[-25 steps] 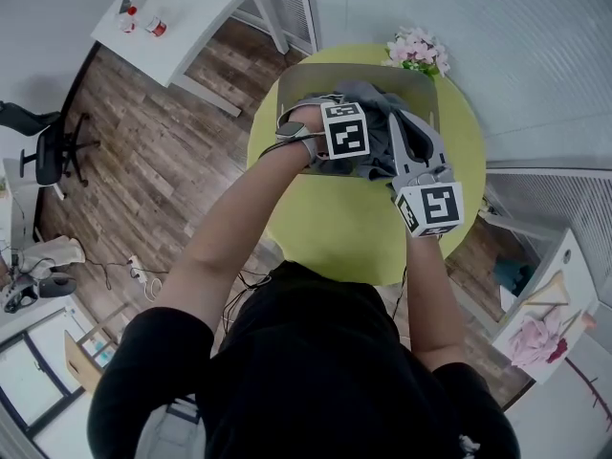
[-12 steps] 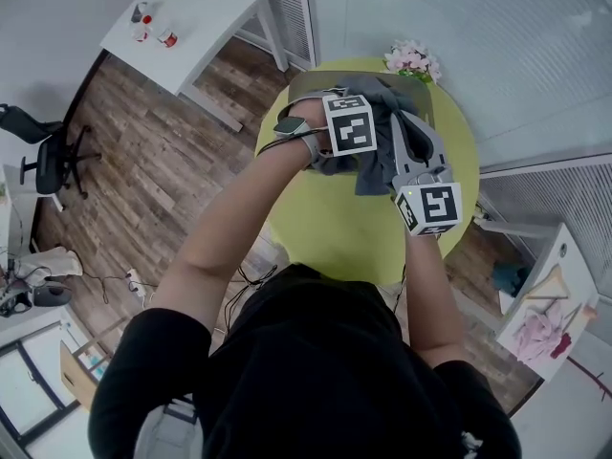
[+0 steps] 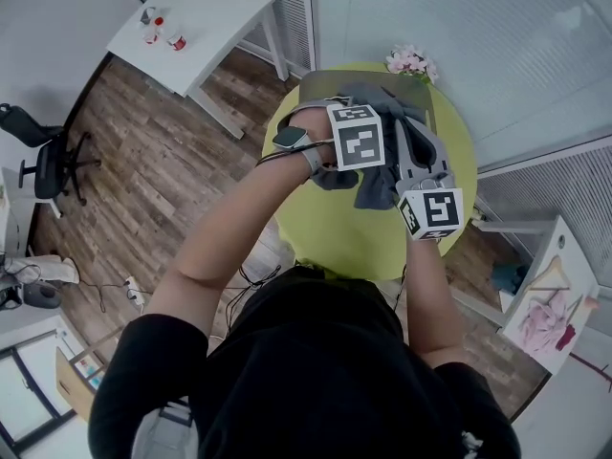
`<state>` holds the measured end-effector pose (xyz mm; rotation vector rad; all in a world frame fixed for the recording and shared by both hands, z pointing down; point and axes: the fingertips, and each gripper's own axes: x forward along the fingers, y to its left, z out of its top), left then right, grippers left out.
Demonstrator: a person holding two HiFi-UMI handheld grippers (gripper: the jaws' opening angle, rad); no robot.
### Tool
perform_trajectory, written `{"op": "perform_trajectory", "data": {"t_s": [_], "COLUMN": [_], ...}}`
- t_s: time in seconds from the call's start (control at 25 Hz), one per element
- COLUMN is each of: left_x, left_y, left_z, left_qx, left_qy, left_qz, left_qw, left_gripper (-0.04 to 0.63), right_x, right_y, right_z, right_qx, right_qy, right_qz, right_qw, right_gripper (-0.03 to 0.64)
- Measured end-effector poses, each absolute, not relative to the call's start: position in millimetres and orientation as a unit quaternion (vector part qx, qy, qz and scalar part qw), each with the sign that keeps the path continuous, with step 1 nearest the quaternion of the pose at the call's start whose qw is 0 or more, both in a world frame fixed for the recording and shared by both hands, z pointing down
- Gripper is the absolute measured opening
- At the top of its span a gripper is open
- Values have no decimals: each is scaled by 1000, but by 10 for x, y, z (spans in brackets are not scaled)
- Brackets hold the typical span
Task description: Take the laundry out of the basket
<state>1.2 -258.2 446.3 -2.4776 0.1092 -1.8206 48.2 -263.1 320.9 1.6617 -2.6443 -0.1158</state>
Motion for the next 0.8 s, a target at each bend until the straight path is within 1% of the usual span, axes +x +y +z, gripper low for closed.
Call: {"op": "perform_trajectory", "data": {"t_s": [0.36, 0.8], "left_x": [-180, -159], "left_y": [-2021, -1436], "left_z": [4350, 4502], "left_qx": [-811, -814], "left_qy": [22, -15], "left_qz": [-583, -578], "left_qw": [42, 50], "left_gripper": [333, 333], "right_x": [339, 385], "right_y": [-2113, -1549], "right_z": [3182, 3243], "right_qx": [551, 586], "right_qy": [-833, -809], "right_qz": [-45, -49], "right_qw": [9, 10], "right_gripper": [23, 23]}}
